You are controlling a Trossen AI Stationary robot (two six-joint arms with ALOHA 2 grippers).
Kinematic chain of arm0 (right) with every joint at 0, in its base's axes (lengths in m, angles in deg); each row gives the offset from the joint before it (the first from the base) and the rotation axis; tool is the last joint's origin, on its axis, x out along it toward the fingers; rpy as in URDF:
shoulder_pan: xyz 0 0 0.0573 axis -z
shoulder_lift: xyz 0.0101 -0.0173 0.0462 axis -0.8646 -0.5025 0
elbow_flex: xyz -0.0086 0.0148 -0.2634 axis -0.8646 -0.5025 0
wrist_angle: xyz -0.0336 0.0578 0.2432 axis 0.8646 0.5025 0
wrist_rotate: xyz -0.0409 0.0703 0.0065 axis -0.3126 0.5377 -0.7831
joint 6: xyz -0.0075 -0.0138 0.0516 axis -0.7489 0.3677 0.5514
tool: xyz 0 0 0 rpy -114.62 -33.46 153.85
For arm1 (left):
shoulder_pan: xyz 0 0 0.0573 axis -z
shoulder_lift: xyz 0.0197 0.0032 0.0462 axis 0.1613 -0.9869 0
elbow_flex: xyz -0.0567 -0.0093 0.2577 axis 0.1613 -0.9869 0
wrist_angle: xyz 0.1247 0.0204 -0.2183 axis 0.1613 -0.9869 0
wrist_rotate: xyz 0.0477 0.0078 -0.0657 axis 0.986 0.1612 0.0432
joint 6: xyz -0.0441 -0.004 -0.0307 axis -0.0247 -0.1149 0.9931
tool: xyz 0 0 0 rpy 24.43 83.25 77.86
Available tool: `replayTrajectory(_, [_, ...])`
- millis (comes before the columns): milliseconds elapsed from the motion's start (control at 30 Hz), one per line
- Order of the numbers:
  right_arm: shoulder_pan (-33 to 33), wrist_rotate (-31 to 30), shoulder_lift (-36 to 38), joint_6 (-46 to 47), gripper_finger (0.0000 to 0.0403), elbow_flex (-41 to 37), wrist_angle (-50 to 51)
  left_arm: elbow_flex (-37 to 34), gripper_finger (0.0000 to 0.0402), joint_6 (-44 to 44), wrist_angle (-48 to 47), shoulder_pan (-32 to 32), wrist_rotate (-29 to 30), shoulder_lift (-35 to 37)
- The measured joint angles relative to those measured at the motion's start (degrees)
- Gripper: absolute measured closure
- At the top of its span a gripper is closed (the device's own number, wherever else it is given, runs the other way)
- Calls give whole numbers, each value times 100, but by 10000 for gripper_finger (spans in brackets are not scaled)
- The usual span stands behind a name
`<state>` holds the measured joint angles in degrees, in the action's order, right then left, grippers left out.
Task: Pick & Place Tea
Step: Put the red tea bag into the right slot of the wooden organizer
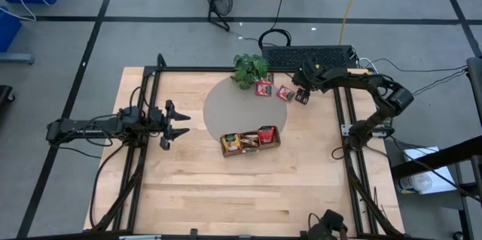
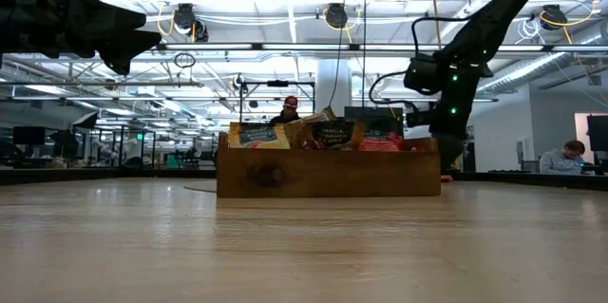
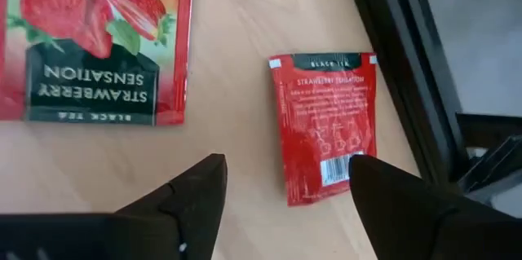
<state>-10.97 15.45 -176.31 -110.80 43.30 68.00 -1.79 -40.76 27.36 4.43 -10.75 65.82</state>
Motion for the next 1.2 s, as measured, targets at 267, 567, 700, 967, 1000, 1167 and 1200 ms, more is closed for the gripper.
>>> replayTrajectory(267, [30, -446, -646, -365, 178, 72, -326, 0, 188, 1, -2, -1, 0, -1])
replayTrajectory(567, [51, -749, -807, -95, 246, 55, -103, 0, 188, 0, 2, -1, 0, 1])
replayTrajectory(700, [93, -716, -809, 19, 321, 50, 64, 0, 188, 0, 0, -1, 0, 1])
replayTrajectory(967, [68, -798, -789, 57, 401, 46, 179, 0, 188, 1, 2, -1, 0, 1])
replayTrajectory(1000, [13, -798, -740, 97, 402, 45, 206, 0, 188, 1, 0, -1, 0, -1])
replayTrajectory(1167, [-454, -221, -106, 548, 403, -7, 493, 0, 188, 0, 0, 1, 0, 0])
replayTrajectory(1200, [-576, -96, 111, 673, 403, 10, 479, 0, 188, -1, 1, -1, 0, 1])
